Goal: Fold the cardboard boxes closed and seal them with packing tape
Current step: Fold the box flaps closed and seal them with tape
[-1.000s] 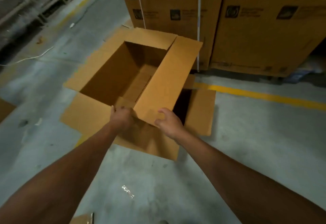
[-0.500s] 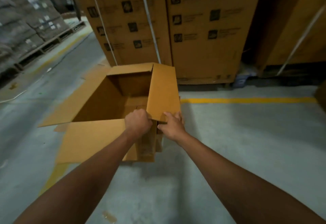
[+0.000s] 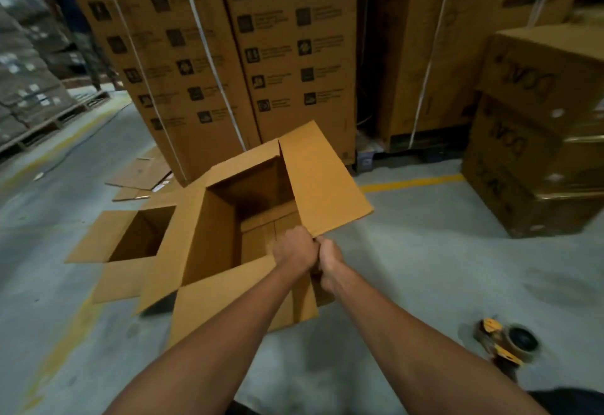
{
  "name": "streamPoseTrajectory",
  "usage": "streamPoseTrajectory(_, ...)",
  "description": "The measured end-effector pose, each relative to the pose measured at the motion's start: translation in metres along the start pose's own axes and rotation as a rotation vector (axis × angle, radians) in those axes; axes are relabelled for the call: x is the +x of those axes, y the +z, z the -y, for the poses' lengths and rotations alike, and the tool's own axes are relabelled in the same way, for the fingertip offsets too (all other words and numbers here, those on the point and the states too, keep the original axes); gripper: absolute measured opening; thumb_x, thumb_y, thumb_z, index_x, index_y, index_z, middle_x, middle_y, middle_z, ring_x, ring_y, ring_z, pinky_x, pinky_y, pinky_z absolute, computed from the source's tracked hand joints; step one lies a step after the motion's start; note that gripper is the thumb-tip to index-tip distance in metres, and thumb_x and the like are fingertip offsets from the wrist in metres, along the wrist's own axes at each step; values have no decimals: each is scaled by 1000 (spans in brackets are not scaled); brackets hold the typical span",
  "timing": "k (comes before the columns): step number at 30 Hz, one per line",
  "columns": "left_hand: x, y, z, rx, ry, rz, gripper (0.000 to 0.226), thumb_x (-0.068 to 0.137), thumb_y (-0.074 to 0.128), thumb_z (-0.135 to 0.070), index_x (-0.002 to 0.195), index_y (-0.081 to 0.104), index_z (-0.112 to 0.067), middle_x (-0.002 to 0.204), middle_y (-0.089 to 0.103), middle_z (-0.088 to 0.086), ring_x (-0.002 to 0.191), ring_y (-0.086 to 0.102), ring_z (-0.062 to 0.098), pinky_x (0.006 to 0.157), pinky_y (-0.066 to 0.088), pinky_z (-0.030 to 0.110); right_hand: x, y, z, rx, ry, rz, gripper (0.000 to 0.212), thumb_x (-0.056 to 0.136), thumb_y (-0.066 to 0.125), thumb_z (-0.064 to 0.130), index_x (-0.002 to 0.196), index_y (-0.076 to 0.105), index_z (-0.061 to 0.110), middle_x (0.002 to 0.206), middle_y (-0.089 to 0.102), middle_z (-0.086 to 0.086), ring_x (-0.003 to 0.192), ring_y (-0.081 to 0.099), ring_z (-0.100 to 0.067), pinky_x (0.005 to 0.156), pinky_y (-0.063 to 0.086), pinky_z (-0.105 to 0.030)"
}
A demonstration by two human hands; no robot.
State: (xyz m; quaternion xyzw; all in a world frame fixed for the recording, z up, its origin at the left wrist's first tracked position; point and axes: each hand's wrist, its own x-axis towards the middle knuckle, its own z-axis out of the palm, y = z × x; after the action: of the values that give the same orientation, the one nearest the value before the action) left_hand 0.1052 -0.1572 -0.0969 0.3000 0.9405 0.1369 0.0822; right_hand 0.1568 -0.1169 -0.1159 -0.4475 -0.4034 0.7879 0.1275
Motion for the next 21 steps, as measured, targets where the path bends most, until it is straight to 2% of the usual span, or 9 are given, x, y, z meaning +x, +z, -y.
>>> streamPoseTrajectory(4, -5, 30, -42, 99, 125, 71, 26, 95, 50, -29, 91, 71, -15, 99, 72, 8, 92, 69, 28, 68, 49, 31, -3, -51, -1, 105, -40, -31, 41, 100, 39, 20, 66, 60, 9, 54, 62, -2, 63, 53, -18, 45, 45, -23)
streamPoseTrajectory(5, -4, 39, -52, 105, 171, 97, 27, 94, 49, -29, 93, 71, -13, 101, 72, 10, 94, 69, 29, 69, 49, 32, 0, -65, -3, 134, -52, -45, 42, 101, 37, 21, 68, 59, 9, 52, 61, -3, 63, 52, -18, 42, 43, -21)
streamPoseTrajectory(9, 1, 85, -92, 80, 321, 203, 28, 92, 48, -22, 102, 69, -7, 111, 70, 15, 103, 67, 33, 80, 52, 37, 15, -117, -7, 208, -95, -127, 44, 104, 33, 24, 79, 65, 7, 68, 64, -9, 69, 58, -19, 54, 47, -27)
streamPoseTrajectory(13, 17, 141, -120, 12, 379, 288, 26, 94, 48, -19, 106, 68, -6, 113, 69, 16, 106, 65, 33, 84, 52, 37, 58, -160, -12, 220, -85, -234, 41, 105, 34, 26, 86, 66, 8, 79, 64, -11, 78, 60, -20, 66, 47, -30)
streamPoseTrajectory(16, 39, 195, -122, -111, 337, 444, 23, 95, 51, -20, 100, 67, -5, 108, 68, 17, 101, 64, 35, 80, 51, 38, 99, -193, -26, 249, -5, -306, 45, 103, 41, 35, 87, 67, 3, 77, 69, -13, 82, 62, -26, 69, 47, -34)
streamPoseTrajectory(18, 49, 237, -121, -226, 309, 579, 25, 97, 48, -21, 98, 65, -3, 107, 68, 21, 102, 63, 37, 80, 50, 40, 124, -221, -47, 229, 37, -358, 40, 104, 42, 31, 85, 67, 6, 72, 68, -8, 77, 61, -23, 65, 46, -32)
streamPoseTrajectory(20, 49, 274, -122, -262, 331, 738, 28, 101, 43, -21, 101, 65, -2, 111, 67, 20, 104, 61, 35, 83, 47, 39, 141, -245, -69, 184, 71, -423, 36, 103, 43, 23, 76, 63, 11, 59, 61, -1, 66, 55, -18, 58, 41, -28)
streamPoseTrajectory(21, 49, 290, -122, -270, 341, 793, 30, 103, 42, -20, 102, 66, -2, 113, 66, 20, 105, 61, 34, 84, 46, 38, 149, -257, -80, 154, 99, -446, 34, 101, 45, 20, 73, 62, 13, 60, 59, -1, 64, 53, -16, 57, 40, -28)
